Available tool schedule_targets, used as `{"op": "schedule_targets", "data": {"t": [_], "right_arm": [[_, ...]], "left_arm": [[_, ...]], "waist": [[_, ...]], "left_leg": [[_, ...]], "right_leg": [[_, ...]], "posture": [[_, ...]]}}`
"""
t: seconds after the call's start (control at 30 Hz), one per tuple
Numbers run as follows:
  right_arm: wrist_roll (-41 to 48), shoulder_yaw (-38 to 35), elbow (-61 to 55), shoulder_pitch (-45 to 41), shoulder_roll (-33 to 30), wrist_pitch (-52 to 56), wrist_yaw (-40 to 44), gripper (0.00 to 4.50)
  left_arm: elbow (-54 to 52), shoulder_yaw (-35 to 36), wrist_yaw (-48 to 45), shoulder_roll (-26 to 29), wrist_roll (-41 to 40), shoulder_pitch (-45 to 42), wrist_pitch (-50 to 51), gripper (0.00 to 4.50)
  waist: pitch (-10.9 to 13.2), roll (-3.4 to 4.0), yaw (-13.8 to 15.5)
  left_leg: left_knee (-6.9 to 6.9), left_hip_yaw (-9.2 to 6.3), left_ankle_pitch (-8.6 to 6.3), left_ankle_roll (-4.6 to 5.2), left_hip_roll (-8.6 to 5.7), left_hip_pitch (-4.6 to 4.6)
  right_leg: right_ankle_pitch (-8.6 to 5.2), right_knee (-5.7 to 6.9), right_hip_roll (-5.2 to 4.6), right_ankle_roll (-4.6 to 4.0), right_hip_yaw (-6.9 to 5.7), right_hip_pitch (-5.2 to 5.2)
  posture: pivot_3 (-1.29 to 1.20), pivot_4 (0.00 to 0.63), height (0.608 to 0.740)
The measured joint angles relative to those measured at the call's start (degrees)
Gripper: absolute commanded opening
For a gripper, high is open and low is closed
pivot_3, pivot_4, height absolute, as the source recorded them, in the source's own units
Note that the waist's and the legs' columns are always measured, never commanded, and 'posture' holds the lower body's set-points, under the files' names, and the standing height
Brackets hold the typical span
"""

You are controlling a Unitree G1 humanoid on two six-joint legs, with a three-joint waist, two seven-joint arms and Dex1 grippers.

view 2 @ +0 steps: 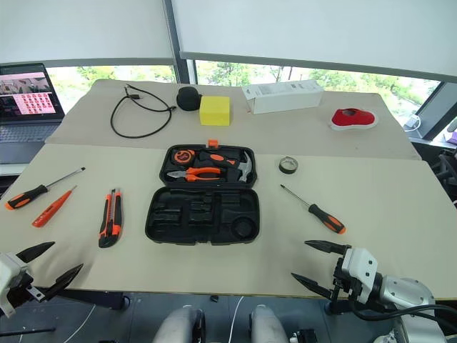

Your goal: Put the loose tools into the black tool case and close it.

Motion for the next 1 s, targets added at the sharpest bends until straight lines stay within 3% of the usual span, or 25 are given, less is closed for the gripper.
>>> {"op": "schedule_targets", "data": {"t": [0.13, 0.23, 0.4, 0.67, 0.83, 0.9, 1.0], "right_arm": [[0.2, 0.6, -1.1, -2.2, 0.1, 2.1, -0.7, 4.48], [4.8, 1.9, -7.3, -8.6, 4.0, 8.3, -5.1, 4.48], [13.7, 3.6, -15.9, -11.3, 8.5, 13.6, -6.9, 4.48], [12.3, 6.6, -20.3, -15.8, 13.6, 11.9, -10.2, 4.48], [11.0, 7.3, -21.8, -16.3, 14.1, 12.0, -12.4, 4.48], [10.8, 7.8, -22.0, -16.5, 14.2, 12.3, -13.1, 4.48], [10.3, 8.7, -22.1, -16.6, 14.2, 12.5, -13.4, 4.48]], "left_arm": [[-0.9, 1.4, 1.2, -0.5, -4.9, -0.2, 6.3, 4.49], [-3.0, 7.5, 7.7, -3.5, -13.9, -1.0, 16.8, 4.49], [-3.2, 13.7, 13.7, -8.1, -19.8, 1.4, 23.5, 4.49], [3.2, 19.4, 19.8, -7.4, -24.3, 0.0, 32.0, 4.49], [5.7, 18.8, 22.9, 4.1, -23.4, -8.1, 37.9, 4.49], [11.1, 16.0, 23.6, 11.3, -20.6, -14.7, 38.5, 4.49], [25.9, 6.8, 24.0, 20.4, -13.2, -31.1, 36.8, 4.49]], "waist": [[0.0, 0.00, -0.2], [0.0, -0.01, -1.0], [0.0, -0.08, -1.0], [-0.1, -0.25, 0.2], [-0.3, -0.71, 0.6], [-0.4, -0.72, 0.8], [-0.4, -0.69, 0.8]], "left_leg": [[0.02, -0.03, 0.00, 0.00, 0.06, 0.00], [0.03, -0.44, 0.00, 0.00, 0.21, 0.06], [0.02, -0.55, -0.04, -0.01, 0.04, -0.04], [0.07, -0.52, -0.04, -0.02, -0.01, 0.07], [0.06, -0.52, 0.01, -0.09, 0.02, 0.07], [0.06, -0.49, 0.02, -0.11, -0.05, 0.11], [0.06, -0.42, 0.03, -0.12, -0.07, 0.10]], "right_leg": [[0.00, 0.08, -0.01, 0.01, 0.01, -0.02], [0.02, 0.14, 0.13, -0.02, 0.04, -0.02], [0.00, 0.14, 0.02, 0.05, 0.00, -0.02], [0.01, 0.12, -0.01, 0.05, -0.15, -0.09], [0.03, 0.15, 0.03, -0.11, -0.41, -0.05], [0.03, 0.16, 0.01, -0.12, -0.44, -0.04], [0.07, 0.15, 0.03, -0.15, -0.46, -0.01]], "posture": [[0.00, 0.150, 0.740], [0.00, 0.150, 0.740], [0.00, 0.150, 0.740], [0.00, 0.150, 0.740], [0.00, 0.150, 0.740], [0.00, 0.150, 0.740], [0.00, 0.150, 0.740]]}}
